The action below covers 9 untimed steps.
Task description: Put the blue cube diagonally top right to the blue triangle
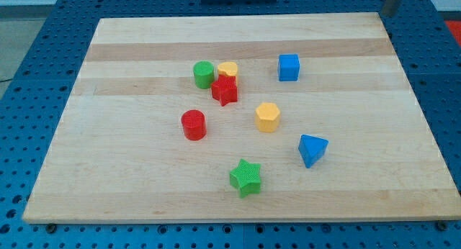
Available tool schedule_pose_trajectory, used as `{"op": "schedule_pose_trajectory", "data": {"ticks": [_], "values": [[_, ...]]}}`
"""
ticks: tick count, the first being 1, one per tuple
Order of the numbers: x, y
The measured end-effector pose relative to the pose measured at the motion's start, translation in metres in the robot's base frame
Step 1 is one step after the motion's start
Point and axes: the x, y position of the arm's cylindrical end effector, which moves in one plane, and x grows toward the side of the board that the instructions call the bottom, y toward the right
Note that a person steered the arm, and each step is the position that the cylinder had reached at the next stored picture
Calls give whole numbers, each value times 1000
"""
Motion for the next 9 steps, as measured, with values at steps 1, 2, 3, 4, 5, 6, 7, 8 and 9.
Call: {"op": "schedule_pose_trajectory", "data": {"ticks": [1, 2, 3, 4, 5, 6, 7, 8, 9], "values": [[4, -20], [35, -58], [73, -86], [80, -168], [89, -228], [109, -248], [140, -248], [165, -240], [192, -225]]}}
